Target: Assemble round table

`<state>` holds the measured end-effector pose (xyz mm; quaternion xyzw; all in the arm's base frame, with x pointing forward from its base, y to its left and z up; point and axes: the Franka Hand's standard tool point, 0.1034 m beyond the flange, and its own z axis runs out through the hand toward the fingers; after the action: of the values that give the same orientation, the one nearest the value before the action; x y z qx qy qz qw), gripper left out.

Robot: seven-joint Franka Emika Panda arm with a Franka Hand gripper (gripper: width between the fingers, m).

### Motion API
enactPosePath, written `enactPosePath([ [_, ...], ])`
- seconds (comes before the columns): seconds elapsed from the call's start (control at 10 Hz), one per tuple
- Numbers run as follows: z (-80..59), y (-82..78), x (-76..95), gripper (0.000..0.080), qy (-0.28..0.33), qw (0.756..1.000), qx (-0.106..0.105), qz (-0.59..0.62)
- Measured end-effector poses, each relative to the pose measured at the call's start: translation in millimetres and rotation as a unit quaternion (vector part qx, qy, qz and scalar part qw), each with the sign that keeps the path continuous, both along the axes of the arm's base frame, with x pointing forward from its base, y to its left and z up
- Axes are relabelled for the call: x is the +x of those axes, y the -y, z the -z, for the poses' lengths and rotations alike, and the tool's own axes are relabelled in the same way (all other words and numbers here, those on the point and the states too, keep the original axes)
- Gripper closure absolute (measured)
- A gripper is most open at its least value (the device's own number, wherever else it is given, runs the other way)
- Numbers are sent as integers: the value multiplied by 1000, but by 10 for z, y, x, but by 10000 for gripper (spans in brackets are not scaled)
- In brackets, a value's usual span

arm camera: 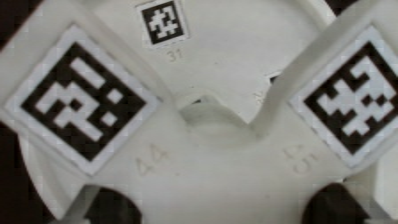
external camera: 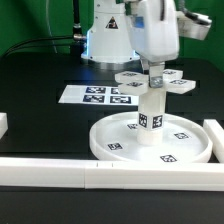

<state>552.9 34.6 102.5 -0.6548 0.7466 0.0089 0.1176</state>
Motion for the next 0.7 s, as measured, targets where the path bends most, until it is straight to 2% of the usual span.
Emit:
enactPosePath([
  [0.1,-3,1,8,356,2,1000,7,27],
  [0.2,-5,-17,12,281,0,999,10,38],
  [0.3,3,-20,9,281,0,999,10,36],
  [0.4,3,-20,7,174,0,999,9,31],
  [0.5,-19,-28,2,174,-4,1000,12,21],
  [0.7,-165,-50,18,155,0,1000,19,13],
])
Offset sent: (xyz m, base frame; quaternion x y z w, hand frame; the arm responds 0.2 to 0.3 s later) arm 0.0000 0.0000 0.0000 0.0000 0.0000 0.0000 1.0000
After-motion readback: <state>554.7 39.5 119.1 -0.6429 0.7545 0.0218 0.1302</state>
